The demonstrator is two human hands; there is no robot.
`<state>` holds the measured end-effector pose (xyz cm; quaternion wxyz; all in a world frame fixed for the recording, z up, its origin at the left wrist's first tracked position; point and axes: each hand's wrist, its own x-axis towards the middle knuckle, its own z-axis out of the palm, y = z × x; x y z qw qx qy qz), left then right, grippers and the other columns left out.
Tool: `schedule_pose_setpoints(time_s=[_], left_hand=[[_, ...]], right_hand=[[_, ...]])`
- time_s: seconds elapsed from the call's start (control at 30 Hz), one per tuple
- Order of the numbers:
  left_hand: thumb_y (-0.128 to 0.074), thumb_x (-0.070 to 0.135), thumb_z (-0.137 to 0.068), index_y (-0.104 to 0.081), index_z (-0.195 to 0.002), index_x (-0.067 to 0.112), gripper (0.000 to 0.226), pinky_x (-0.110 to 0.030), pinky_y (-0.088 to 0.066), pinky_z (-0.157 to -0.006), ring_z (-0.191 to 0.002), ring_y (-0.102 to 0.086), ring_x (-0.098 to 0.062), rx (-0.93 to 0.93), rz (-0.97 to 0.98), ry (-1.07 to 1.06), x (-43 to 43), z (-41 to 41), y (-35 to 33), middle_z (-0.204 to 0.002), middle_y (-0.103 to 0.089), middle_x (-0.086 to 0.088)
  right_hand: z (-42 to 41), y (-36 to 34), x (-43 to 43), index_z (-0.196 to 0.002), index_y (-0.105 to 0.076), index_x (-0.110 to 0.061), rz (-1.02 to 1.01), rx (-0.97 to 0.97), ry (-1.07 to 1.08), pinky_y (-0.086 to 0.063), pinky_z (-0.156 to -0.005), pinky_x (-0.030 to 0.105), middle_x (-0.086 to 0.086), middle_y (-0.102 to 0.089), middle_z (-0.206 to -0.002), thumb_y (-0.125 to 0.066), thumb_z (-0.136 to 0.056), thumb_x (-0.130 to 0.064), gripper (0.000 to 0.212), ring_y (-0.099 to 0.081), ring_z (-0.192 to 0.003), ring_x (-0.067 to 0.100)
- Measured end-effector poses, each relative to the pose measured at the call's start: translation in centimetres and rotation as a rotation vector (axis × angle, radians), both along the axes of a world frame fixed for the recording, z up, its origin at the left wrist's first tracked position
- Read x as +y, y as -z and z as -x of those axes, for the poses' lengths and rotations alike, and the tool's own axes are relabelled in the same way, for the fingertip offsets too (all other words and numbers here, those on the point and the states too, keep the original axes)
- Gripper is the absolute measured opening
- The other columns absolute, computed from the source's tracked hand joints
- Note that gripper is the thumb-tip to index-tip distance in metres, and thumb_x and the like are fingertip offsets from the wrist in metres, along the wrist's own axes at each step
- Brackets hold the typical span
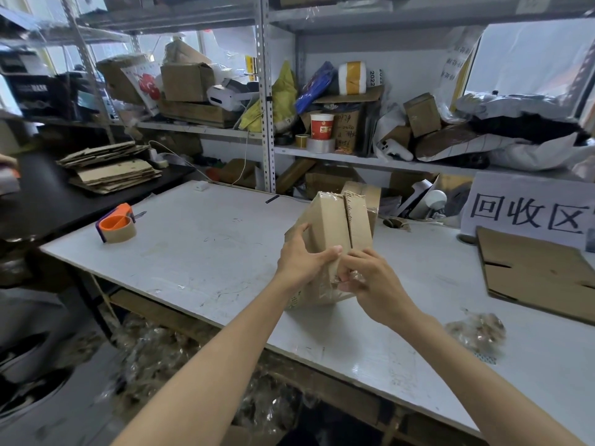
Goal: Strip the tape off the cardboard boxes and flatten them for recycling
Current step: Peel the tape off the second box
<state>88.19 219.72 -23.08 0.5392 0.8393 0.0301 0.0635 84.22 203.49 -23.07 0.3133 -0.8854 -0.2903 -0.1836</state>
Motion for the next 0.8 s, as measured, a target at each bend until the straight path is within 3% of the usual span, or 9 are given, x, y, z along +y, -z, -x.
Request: schedule_pose_setpoints(time_s=[0.13,0.23,0.3,0.4,0.53,0.63,0.7,0.8], left_hand=[[-0.077,0.051,-0.079,-0.018,-0.154,0.037,0.096,-0.056,-0.047,-0.102,-0.133,-0.045,-0.031,0.037,0.048,0.019,0.2,-0.4,-0.5,-0.151,-0.038,-0.007],[-0.073,0.053,-0.081,-0.005,-0.154,0.046,0.1,-0.061,-0.045,-0.102,-0.138,-0.038,-0.034,0.037,-0.001,0.059,0.8,-0.7,-1.1,-0.154,-0.032,-0.008],[-0.069,0.052,-0.085,-0.002,-0.153,0.05,0.096,-0.057,-0.052,-0.095,-0.134,-0.042,-0.035,0.041,0.024,0.081,1.0,-0.9,-1.3,-0.151,-0.034,-0.009],[-0.07,0.039,-0.088,-0.005,-0.151,0.054,0.092,-0.043,-0.061,-0.08,-0.125,-0.05,-0.035,0.04,0.021,0.099,0.9,-0.7,-1.2,-0.144,-0.036,-0.011],[-0.068,0.017,-0.089,-0.011,-0.145,0.063,0.092,-0.042,-0.04,-0.109,-0.14,-0.029,-0.033,-0.179,-0.196,0.274,0.5,-0.2,-0.3,-0.151,-0.013,0.0],[-0.077,0.02,-0.079,-0.009,-0.132,0.079,0.105,-0.051,-0.029,-0.114,-0.149,-0.004,-0.031,-0.2,-0.41,0.492,-0.4,0.1,-0.4,-0.158,0.011,0.015],[-0.082,0.024,-0.074,-0.021,-0.133,0.074,0.098,-0.056,-0.027,-0.113,-0.149,0.002,-0.031,-0.209,-0.556,0.533,-1.0,-0.1,-0.6,-0.156,0.016,0.019],[-0.088,0.03,-0.069,-0.042,-0.129,0.054,0.079,-0.055,-0.033,-0.112,-0.146,-0.006,-0.031,-0.259,-0.641,0.477,-1.2,-0.2,-0.7,-0.156,0.01,0.017]], right_hand=[[0.3,0.2,0.1,-0.073,-0.061,-0.016,-0.196,-0.008,0.112,-0.05,-0.066,0.025,-0.007,-0.062,-0.078,-0.083,-0.07,-0.013,0.023,-0.059,-0.075,0.012],[0.4,0.2,0.3,-0.079,-0.058,-0.019,-0.162,-0.05,0.174,-0.05,-0.063,0.028,-0.003,-0.063,-0.082,-0.087,-0.062,-0.033,0.036,-0.059,-0.075,0.013],[0.4,0.2,0.3,-0.089,-0.057,-0.02,-0.165,-0.058,0.217,-0.047,-0.06,0.024,-0.004,-0.061,-0.079,-0.086,-0.061,-0.039,0.044,-0.057,-0.072,0.012],[-0.2,0.0,-0.2,-0.088,-0.06,-0.018,-0.203,-0.012,0.23,-0.043,-0.06,0.017,-0.004,-0.062,-0.075,-0.084,-0.068,-0.028,0.032,-0.058,-0.074,0.013],[-1.0,-0.4,-1.9,-0.073,-0.062,-0.015,-0.288,0.144,0.223,-0.04,-0.064,0.004,-0.002,-0.065,-0.074,-0.081,-0.072,-0.011,0.019,-0.057,-0.074,0.002],[-1.2,-0.5,-2.6,-0.067,-0.061,-0.017,-0.266,0.192,0.19,-0.038,-0.065,0.003,-0.01,-0.061,-0.066,-0.08,-0.07,-0.005,0.023,-0.054,-0.066,-0.005],[-1.4,-0.5,-2.8,-0.064,-0.059,-0.018,-0.278,0.209,0.171,-0.038,-0.063,0.006,-0.013,-0.057,-0.063,-0.079,-0.068,-0.001,0.026,-0.052,-0.063,-0.002],[-1.5,-0.4,-2.7,-0.059,-0.054,-0.024,-0.299,0.198,0.155,-0.037,-0.06,0.007,-0.014,-0.054,-0.061,-0.076,-0.07,0.005,0.038,-0.05,-0.06,-0.003]])
